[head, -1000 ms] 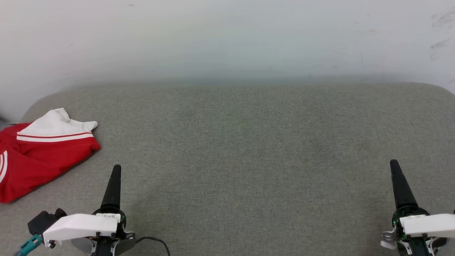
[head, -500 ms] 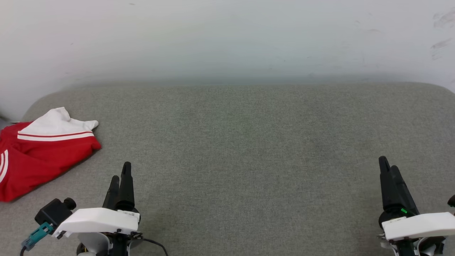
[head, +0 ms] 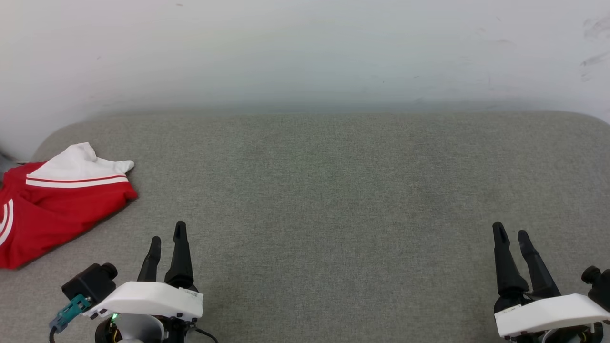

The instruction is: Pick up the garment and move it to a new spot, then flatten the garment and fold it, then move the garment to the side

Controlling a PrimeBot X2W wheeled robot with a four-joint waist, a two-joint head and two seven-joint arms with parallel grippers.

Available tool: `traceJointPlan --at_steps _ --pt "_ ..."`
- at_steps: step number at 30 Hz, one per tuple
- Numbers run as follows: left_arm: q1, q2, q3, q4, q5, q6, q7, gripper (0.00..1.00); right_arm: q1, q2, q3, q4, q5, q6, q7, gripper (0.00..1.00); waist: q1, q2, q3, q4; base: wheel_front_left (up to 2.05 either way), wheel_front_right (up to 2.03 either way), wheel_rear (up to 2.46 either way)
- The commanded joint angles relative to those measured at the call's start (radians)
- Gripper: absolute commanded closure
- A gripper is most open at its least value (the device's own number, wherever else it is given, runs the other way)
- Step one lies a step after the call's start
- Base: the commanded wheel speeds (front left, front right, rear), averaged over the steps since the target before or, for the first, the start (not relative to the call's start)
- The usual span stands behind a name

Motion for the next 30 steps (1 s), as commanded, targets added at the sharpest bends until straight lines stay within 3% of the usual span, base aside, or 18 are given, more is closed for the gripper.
traceJointPlan --at_steps 1,30 --pt "0.0 0.002 -0.005 -0.014 0.041 0.004 -0.011 0.0 0.006 -0.001 0.001 -0.009 -0.038 0.0 -0.011 0.0 0.0 -0.0001 -0.001 0.001 0.0 0.0 0.0" --pt "0.026 0.003 -0.058 -0.022 0.375 0.034 -0.085 0.0 0.047 -0.001 0.007 -0.046 -0.353 0.0 -0.086 0.0 0.0 -0.0001 -0.004 0.009 0.0 0.0 0.0"
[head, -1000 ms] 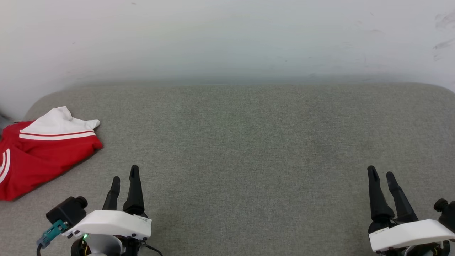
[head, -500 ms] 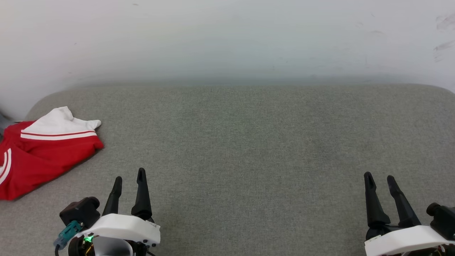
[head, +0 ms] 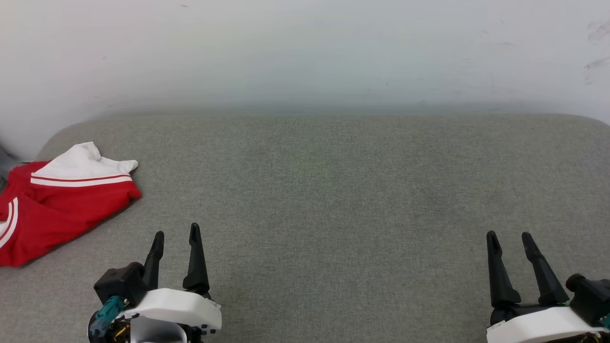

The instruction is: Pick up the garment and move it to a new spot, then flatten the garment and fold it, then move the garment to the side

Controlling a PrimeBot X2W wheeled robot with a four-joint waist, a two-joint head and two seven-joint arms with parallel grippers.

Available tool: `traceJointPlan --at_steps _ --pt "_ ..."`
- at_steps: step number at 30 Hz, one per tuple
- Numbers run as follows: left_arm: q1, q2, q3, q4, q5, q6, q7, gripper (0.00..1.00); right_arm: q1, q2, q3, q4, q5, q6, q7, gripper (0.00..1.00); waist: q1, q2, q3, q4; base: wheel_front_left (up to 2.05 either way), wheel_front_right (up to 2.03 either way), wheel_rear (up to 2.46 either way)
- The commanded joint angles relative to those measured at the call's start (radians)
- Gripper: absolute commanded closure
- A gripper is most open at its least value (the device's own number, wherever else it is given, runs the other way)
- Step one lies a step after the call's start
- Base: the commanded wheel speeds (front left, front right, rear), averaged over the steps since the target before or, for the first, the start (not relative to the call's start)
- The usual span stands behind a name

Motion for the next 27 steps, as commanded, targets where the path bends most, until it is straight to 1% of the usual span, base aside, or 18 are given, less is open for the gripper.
traceJointPlan --at_steps 1,17,27 --pt "0.006 0.002 -0.003 -0.01 0.024 0.006 -0.009 0.0 0.005 -0.001 0.001 -0.017 -0.027 0.0 -0.009 0.0 0.0 -0.0001 0.0 0.0 0.0 0.0 0.0" --pt "0.014 0.002 -0.026 -0.03 0.181 0.025 -0.046 0.0 0.022 -0.001 0.0 -0.069 -0.179 0.0 -0.046 0.0 0.0 -0.0001 0.003 0.0 0.0 0.0 0.0" --pt "0.026 0.003 -0.029 -0.034 0.248 0.024 -0.065 0.0 0.034 0.0 -0.008 -0.079 -0.207 0.0 -0.065 0.0 0.0 -0.0001 0.002 0.002 0.0 0.0 0.0"
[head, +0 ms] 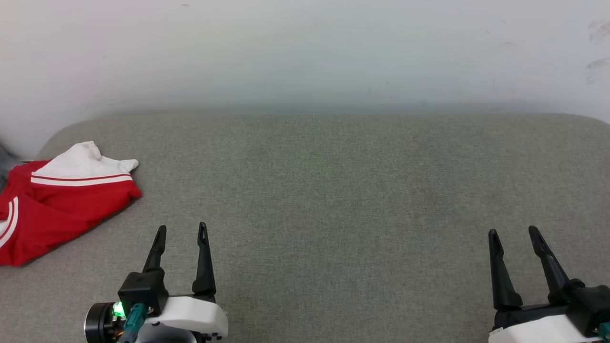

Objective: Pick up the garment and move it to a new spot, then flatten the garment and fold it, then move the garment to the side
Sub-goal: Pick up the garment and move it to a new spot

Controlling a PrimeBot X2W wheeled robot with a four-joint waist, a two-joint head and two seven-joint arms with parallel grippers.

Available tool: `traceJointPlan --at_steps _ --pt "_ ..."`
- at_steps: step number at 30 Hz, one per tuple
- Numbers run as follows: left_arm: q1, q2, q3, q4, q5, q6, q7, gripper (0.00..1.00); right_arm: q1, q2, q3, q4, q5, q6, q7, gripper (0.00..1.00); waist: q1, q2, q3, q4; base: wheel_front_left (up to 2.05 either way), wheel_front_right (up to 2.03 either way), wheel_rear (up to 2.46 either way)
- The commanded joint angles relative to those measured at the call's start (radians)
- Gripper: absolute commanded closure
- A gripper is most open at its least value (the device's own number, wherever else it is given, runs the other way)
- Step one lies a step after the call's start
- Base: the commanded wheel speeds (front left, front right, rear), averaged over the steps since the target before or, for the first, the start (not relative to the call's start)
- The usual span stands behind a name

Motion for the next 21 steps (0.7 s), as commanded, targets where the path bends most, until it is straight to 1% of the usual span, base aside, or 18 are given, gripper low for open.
traceJointPlan --at_steps 1,13,21 --pt "0.01 0.002 -0.003 -0.006 0.019 0.001 -0.008 0.0 0.008 0.0 -0.003 -0.011 -0.013 0.0 -0.009 0.0 0.0 -0.0001 0.0 0.0 0.0 0.0 0.0" --pt "0.02 0.002 -0.005 0.008 0.07 -0.004 -0.03 0.0 0.024 0.0 -0.013 -0.01 -0.009 0.0 -0.03 0.0 0.0 -0.0001 -0.001 0.003 0.0 0.0 0.0" --pt "0.02 0.002 -0.001 0.029 0.039 -0.015 -0.028 0.0 0.027 0.0 -0.018 0.007 0.025 0.0 -0.029 0.0 0.0 -0.0001 -0.004 0.004 0.0 0.0 0.0"
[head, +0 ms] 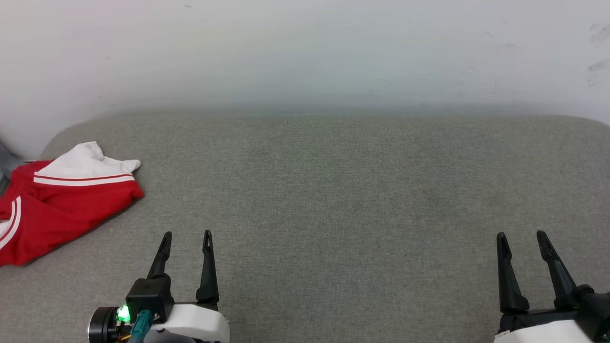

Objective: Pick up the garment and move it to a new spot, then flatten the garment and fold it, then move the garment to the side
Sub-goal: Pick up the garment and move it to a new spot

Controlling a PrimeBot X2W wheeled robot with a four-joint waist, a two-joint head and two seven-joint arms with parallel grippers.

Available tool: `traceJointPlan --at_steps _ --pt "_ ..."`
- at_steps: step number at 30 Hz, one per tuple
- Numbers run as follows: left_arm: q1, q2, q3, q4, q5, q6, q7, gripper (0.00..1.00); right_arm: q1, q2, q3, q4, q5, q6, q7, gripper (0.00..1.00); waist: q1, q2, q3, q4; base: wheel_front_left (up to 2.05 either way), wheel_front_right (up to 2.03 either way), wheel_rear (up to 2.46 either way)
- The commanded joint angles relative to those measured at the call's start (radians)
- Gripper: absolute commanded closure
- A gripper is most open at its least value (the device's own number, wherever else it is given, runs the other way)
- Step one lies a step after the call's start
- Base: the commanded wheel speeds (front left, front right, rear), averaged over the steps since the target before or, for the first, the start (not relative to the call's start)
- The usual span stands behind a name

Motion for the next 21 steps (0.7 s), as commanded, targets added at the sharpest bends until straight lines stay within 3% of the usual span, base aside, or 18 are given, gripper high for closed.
traceJointPlan --at_steps 1,21 --pt "0.008 0.001 0.001 0.003 -0.004 -0.001 -0.003 0.0 0.013 0.0 0.0 0.002 0.002 0.0 -0.002 0.0 0.0 0.0 0.0 0.0 0.0 0.0 0.0" --pt "-0.001 0.001 0.003 0.04 -0.016 -0.003 -0.003 0.0 0.016 0.0 0.003 0.042 0.012 0.0 -0.002 0.0 0.0 0.0 0.0 0.007 0.0 0.0 0.0"
